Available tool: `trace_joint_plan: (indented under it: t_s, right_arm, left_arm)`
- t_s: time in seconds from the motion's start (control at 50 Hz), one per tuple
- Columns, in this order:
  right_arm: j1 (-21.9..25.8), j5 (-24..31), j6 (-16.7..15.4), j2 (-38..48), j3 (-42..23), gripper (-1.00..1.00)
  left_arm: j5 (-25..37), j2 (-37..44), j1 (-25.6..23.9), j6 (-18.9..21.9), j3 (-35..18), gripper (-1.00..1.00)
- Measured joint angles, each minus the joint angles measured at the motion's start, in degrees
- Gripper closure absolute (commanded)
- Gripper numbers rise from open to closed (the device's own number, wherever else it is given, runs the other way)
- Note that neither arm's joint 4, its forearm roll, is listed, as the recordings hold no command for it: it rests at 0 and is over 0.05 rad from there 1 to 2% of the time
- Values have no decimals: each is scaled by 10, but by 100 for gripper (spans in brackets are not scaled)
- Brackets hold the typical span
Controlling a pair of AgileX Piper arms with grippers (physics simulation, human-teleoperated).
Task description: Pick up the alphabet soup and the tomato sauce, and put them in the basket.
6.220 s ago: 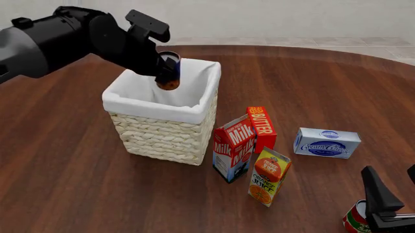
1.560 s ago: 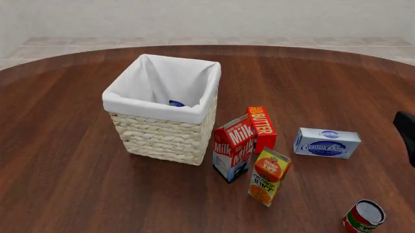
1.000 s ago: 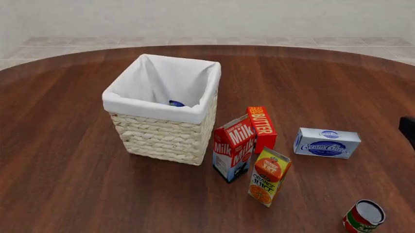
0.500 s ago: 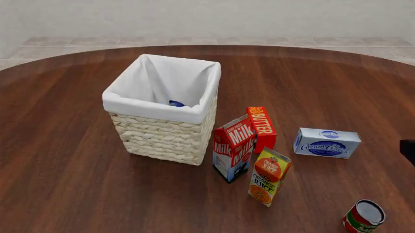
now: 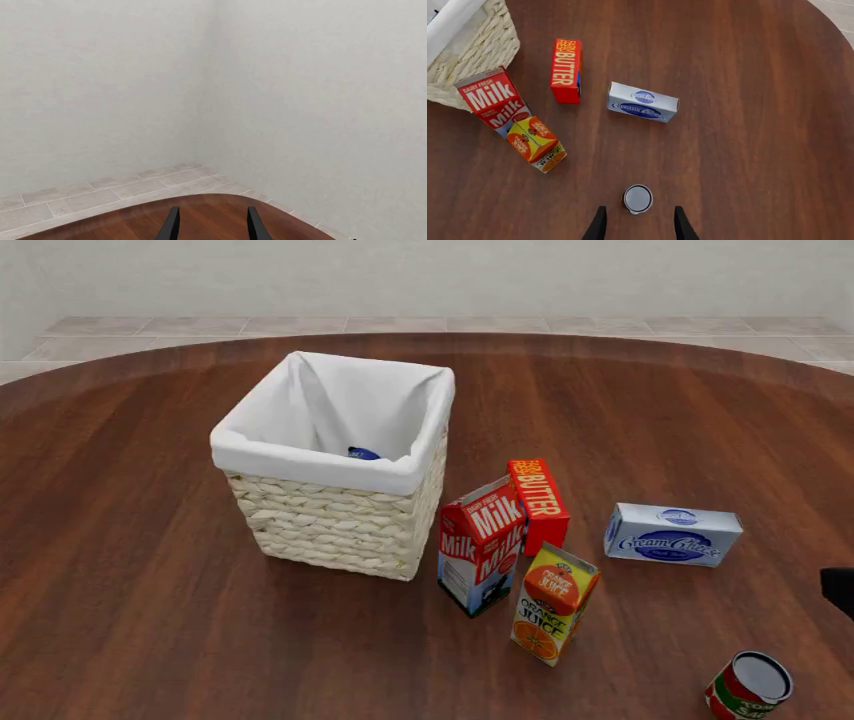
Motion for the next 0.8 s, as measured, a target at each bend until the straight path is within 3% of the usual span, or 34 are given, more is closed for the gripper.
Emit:
trace_joint_plan:
  t_s: [0.34, 0.8]
  right_arm:
    - [-8, 21, 8, 2, 29, -100]
    - [-30, -32, 27, 12, 131, -100]
  left_arm:
    - [0, 0, 0, 0, 0, -100]
    - [0, 0, 0, 0, 0, -100]
